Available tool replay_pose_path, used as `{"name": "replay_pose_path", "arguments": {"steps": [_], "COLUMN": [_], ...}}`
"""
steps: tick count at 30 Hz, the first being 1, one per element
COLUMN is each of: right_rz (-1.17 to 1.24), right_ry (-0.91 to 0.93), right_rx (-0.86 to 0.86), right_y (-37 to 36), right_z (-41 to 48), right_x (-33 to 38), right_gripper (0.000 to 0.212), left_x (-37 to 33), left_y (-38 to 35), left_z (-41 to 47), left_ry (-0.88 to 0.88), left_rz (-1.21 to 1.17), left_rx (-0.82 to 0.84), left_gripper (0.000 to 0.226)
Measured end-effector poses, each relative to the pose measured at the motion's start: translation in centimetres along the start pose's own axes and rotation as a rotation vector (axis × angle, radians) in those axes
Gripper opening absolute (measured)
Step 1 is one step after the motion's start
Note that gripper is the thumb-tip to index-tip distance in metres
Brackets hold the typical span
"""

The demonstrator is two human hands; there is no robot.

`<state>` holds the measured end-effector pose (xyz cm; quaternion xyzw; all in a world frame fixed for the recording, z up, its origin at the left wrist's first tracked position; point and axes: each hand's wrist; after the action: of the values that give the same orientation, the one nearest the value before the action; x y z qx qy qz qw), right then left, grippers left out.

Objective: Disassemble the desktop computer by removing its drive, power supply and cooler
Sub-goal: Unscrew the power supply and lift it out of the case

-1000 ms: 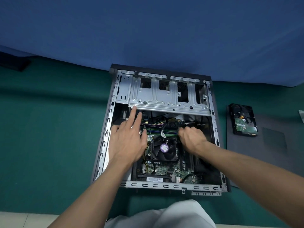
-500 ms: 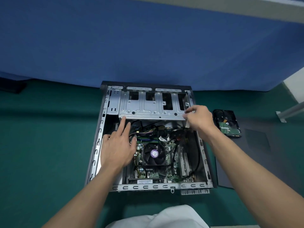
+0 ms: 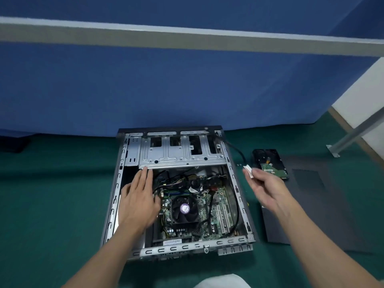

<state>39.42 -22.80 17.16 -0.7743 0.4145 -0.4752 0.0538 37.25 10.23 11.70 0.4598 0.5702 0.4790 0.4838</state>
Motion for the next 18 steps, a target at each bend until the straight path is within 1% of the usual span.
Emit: {"name": "replay_pose_path", "arguments": {"steps": [3, 5, 7, 10, 12, 14, 16, 18], "right_rz": [-0.036, -0.031, -0.051, -0.202, -0.414, -0.605, -0.730, -0.872], "right_ry": [-0.018, 0.037, 0.126, 0.259, 0.286, 0.233, 0.179, 0.207], "right_rx": [-0.068, -0.151, -0.279, -0.484, -0.557, -0.541, -0.510, -0.489], "right_y": [2.2, 3.3, 4.3, 5.9, 7.3, 8.4, 9.1, 9.0], "right_z": [-0.1, 0.2, 0.9, 2.1, 2.9, 3.3, 3.4, 3.3], "right_x": [-0.1, 0.1, 0.5, 0.9, 0.9, 0.8, 0.6, 0.3], "right_gripper": [0.017, 0.017, 0.019, 0.022, 0.025, 0.026, 0.024, 0.025], "left_x": [-0.2, -0.4, -0.5, -0.9, -1.5, -2.0, -2.3, -2.6], "left_y": [0.0, 0.0, 0.0, 0.2, 0.3, 0.5, 0.7, 1.1], "left_z": [0.0, 0.0, 0.3, 0.9, 1.4, 1.8, 2.3, 3.0], "left_ry": [-0.044, -0.060, -0.087, -0.134, -0.140, -0.139, -0.139, -0.149], "left_rz": [0.098, 0.142, 0.175, 0.198, 0.154, 0.129, 0.132, 0.121], "left_rx": [0.023, 0.053, 0.074, 0.112, 0.131, 0.140, 0.149, 0.169], "left_gripper": [0.084, 0.087, 0.092, 0.095, 0.093, 0.091, 0.092, 0.089]}}
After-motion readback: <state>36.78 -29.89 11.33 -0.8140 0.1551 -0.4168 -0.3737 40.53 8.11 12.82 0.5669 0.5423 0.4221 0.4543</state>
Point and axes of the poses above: each hand's wrist, its own z-axis towards the middle knuckle, its own y-axis out of the back of the hand, x = y × z, and after that the axes turned 7 degrees about y, right-handed
